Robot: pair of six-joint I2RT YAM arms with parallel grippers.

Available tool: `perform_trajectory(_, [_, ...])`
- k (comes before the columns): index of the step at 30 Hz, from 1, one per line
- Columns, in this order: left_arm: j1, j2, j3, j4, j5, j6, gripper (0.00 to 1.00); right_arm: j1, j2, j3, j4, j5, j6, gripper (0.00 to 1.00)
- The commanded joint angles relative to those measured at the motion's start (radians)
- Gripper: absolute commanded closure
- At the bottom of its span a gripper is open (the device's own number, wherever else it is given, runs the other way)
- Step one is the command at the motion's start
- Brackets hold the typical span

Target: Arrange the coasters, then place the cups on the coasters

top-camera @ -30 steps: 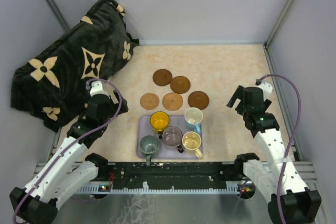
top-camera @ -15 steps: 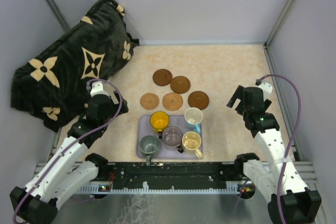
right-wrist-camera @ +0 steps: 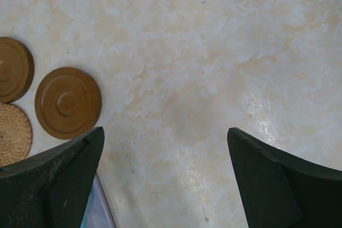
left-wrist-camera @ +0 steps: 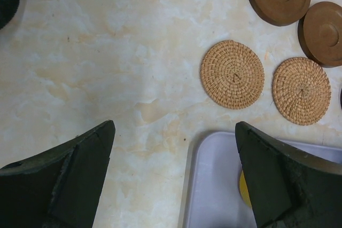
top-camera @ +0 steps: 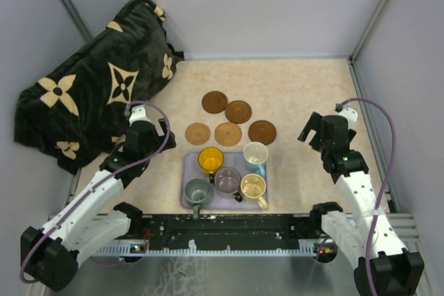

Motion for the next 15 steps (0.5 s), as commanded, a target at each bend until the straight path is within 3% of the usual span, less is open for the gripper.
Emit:
perform_trajectory(1, [-0.004, 0.07, 0.007, 0.149, 0.033, 0.022, 0.0, -0.002, 0.005, 0.007, 0.144, -0.069, -0.051, 0.01])
perform_trajectory(5, [-0.003, 0.192, 0.046, 0.252, 0.02, 0.056, 0.01, -0.001, 0.085, 0.039, 0.213, -0.135, -0.076, 0.02])
perform_trajectory(10, [-0.002, 0.373, 0.133, 0.382, 0.019, 0.102, 0.12, -0.001, 0.217, 0.104, 0.253, -0.173, -0.085, 0.18])
perform_trajectory(11, [-0.002, 0.418, 0.156, 0.402, 0.028, 0.114, 0.17, -0.001, 0.24, 0.117, 0.264, -0.184, -0.092, 0.22])
perform_trajectory(15, [0.007, 0.599, 0.275, 0.46, 0.076, 0.158, 0.49, 0.001, 0.321, 0.134, 0.314, -0.23, -0.128, 0.36])
